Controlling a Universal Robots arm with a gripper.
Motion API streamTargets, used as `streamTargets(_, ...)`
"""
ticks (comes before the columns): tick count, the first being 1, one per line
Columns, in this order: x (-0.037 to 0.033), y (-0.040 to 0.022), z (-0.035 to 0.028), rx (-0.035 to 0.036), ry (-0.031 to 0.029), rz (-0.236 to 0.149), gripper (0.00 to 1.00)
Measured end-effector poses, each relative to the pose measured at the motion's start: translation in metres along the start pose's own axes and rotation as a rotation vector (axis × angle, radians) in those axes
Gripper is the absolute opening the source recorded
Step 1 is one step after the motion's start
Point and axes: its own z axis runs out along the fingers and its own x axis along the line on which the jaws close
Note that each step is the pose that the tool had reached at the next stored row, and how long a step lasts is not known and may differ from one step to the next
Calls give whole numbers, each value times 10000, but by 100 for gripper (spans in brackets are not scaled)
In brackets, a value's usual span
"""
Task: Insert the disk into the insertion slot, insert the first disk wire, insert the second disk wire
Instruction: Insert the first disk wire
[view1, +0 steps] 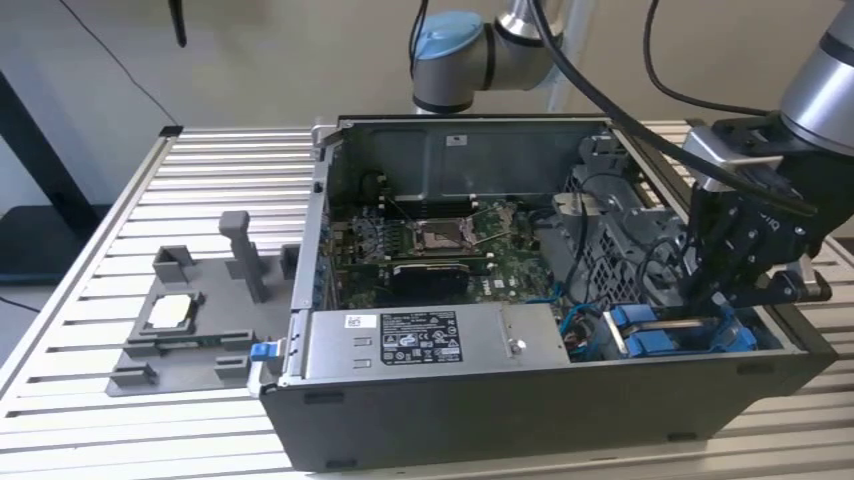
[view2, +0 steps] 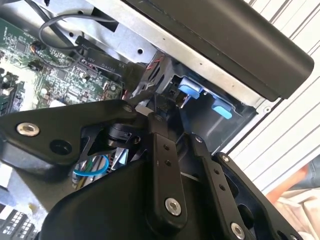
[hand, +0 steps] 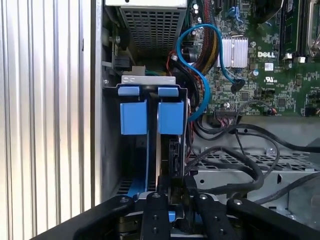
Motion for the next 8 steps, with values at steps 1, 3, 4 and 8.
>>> streamTargets(1,0,0,-21,0,-3,0,27)
streamTargets(3,-2,1,-65,0,-2,-1,27)
streamTargets(4,-2,1,-83,0,-1,-1,27)
streamTargets(8,-4,2,-150,0,-2,-1,27)
